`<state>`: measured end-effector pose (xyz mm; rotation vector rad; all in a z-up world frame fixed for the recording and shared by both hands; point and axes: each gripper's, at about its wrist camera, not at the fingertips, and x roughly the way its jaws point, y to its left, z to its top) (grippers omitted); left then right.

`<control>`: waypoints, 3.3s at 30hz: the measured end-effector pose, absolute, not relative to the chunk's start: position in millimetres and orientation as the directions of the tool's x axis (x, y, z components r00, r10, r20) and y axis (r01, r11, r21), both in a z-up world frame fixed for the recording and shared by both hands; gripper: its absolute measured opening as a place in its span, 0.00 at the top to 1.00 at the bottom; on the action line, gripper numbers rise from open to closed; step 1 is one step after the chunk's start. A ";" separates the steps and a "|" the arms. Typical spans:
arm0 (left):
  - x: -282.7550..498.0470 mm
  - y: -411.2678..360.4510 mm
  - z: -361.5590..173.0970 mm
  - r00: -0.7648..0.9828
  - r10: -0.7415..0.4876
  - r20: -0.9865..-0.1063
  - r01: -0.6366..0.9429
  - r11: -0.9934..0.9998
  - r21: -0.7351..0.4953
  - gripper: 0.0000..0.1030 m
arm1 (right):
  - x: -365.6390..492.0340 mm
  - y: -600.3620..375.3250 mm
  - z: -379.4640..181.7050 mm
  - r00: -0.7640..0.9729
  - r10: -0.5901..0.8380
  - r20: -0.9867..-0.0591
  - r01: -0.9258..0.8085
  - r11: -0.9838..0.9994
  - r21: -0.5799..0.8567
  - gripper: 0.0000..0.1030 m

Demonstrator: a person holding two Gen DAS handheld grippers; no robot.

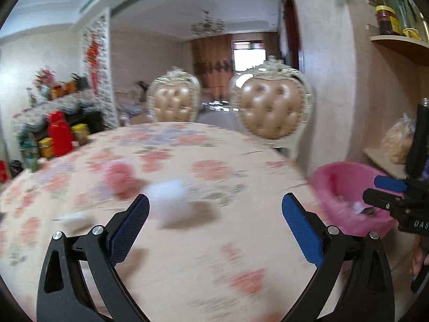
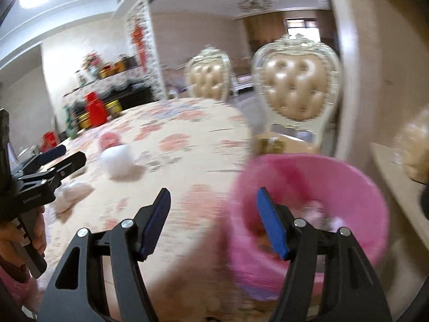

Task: Collect trash
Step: 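Move both open tools back over the table, then grasp a white foam block with the right tool while the left tool grasps another foam block, then carry both white foam blocks with both tools to the pink bin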

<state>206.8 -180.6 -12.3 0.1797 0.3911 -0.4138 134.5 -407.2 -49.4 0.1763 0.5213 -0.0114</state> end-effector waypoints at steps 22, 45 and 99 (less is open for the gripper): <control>258.2 67.3 -21.8 0.858 -0.011 -0.513 0.024 1.000 0.019 0.09 | 263.1 -227.5 -57.5 0.772 0.222 -0.596 -0.169 0.975 0.144 0.20; 422.6 11.5 -92.1 0.681 -0.036 -0.731 0.143 0.986 0.085 0.09 | 368.7 -225.9 -83.9 0.723 0.202 -0.661 -0.120 0.978 0.168 0.23; 150.2 32.7 -27.3 0.889 -0.105 -0.446 0.090 0.994 -0.055 0.36 | 181.7 -166.1 -22.5 0.798 0.316 -0.514 -0.309 0.945 0.102 0.37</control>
